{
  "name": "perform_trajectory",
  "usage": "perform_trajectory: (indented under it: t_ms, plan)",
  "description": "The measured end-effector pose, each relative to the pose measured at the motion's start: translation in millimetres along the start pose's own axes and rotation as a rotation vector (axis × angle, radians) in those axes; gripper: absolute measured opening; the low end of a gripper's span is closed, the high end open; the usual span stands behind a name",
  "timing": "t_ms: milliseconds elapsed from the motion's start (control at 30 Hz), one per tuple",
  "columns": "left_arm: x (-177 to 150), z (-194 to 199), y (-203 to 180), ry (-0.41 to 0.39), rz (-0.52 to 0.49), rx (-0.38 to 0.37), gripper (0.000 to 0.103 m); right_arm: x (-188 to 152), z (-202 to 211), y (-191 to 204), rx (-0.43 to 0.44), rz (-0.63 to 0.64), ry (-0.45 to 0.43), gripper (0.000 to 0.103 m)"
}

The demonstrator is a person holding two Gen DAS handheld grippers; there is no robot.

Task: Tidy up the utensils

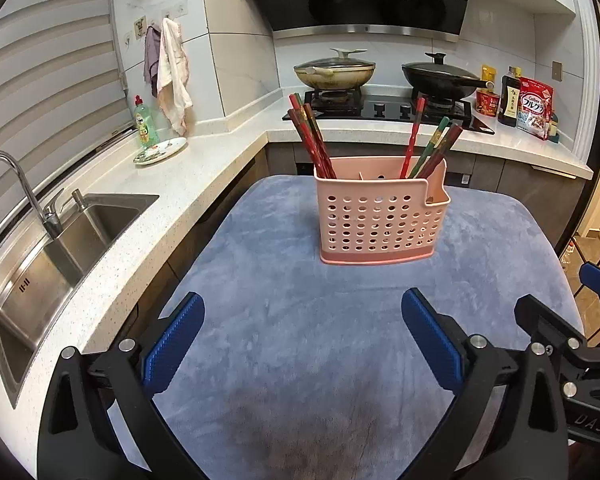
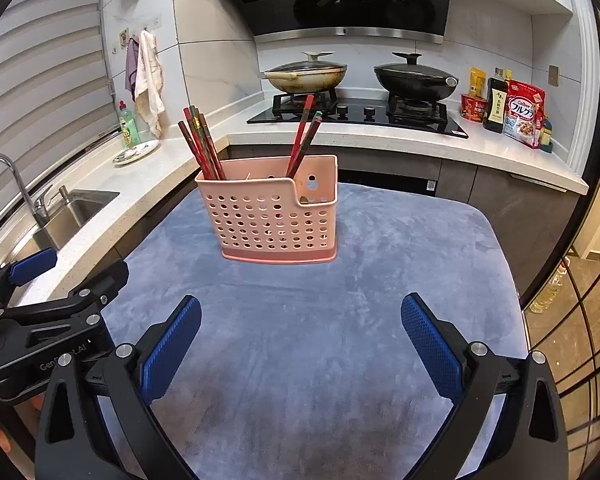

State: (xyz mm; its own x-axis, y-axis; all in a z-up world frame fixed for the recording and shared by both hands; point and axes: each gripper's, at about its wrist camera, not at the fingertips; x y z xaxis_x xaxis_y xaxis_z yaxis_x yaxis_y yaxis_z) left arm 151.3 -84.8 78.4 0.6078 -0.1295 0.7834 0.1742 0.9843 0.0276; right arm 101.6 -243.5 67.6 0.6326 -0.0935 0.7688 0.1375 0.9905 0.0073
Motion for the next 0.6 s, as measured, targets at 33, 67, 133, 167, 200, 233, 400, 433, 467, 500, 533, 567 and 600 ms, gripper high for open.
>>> perform_trajectory:
  t_ms: [33, 67, 133, 167, 200, 233, 400, 433, 467, 500, 533, 567, 600]
  plan:
    - [-0.4, -0.2, 0.3, 0.002, 0.000, 0.001, 0.095, -0.8, 0.0, -0.2, -0.001, -0.001, 0.001, 0.097]
    - [-1.0, -0.9, 0.3, 0.005, 0.000, 0.002, 0.095, -1.9, -0.1, -0.4, -0.003, -0.002, 0.001, 0.097]
    - [-2.2, -1.4, 0.9, 0.008, 0.001, 0.006, 0.096, -4.0, -1.5, -0.2, -0.009, 0.002, 0.008, 0.097]
    - [-2.4, -1.6, 1.3, 0.009, 0.002, 0.005, 0.096, -4.6, -2.3, -0.4, -0.010, 0.003, 0.012, 0.097]
    - [-2.7, -2.2, 1.5, 0.012, 0.003, 0.006, 0.096, -5.7, -2.7, -0.4, -0.010, 0.002, 0.013, 0.097]
    - [-2.8, -2.8, 1.5, 0.014, 0.003, 0.007, 0.096, -6.0, -2.9, -0.8, -0.009, 0.002, 0.015, 0.097]
    - [-3.1, -4.9, 1.5, 0.022, 0.004, 0.008, 0.096, -7.5, -4.2, -0.8, -0.018, 0.007, 0.019, 0.097]
    - [-3.3, -5.2, 1.7, 0.025, 0.005, 0.007, 0.096, -8.0, -4.3, -0.7, -0.020, 0.008, 0.019, 0.097]
    - [-3.6, -5.7, 1.7, 0.027, 0.005, 0.006, 0.096, -8.2, -4.7, -0.8, -0.020, 0.009, 0.021, 0.097]
    - [-3.8, -6.4, 1.9, 0.029, 0.006, 0.006, 0.096, -8.1, -5.6, -0.2, -0.021, 0.011, 0.024, 0.097]
    - [-3.8, -6.8, 2.0, 0.031, 0.008, 0.006, 0.096, -8.1, -6.2, 0.6, -0.022, 0.013, 0.026, 0.097]
    - [-4.0, -7.0, 2.0, 0.032, 0.009, 0.008, 0.096, -8.5, -6.6, 1.0, -0.021, 0.014, 0.028, 0.097]
    - [-4.2, -7.4, 2.0, 0.034, 0.012, 0.011, 0.096, -8.8, -6.8, 1.0, -0.021, 0.013, 0.029, 0.097]
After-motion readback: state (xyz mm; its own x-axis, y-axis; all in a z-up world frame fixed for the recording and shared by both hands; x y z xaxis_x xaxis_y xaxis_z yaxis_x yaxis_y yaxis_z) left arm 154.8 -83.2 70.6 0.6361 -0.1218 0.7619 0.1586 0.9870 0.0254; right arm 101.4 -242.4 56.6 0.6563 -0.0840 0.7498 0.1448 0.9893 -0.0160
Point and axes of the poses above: each gripper's, at about its wrist camera, not at the fingertips, and z roughly against the way its jaws point, y to its left, x to its top, and after that the axes turned 6 degrees about z, right-handed
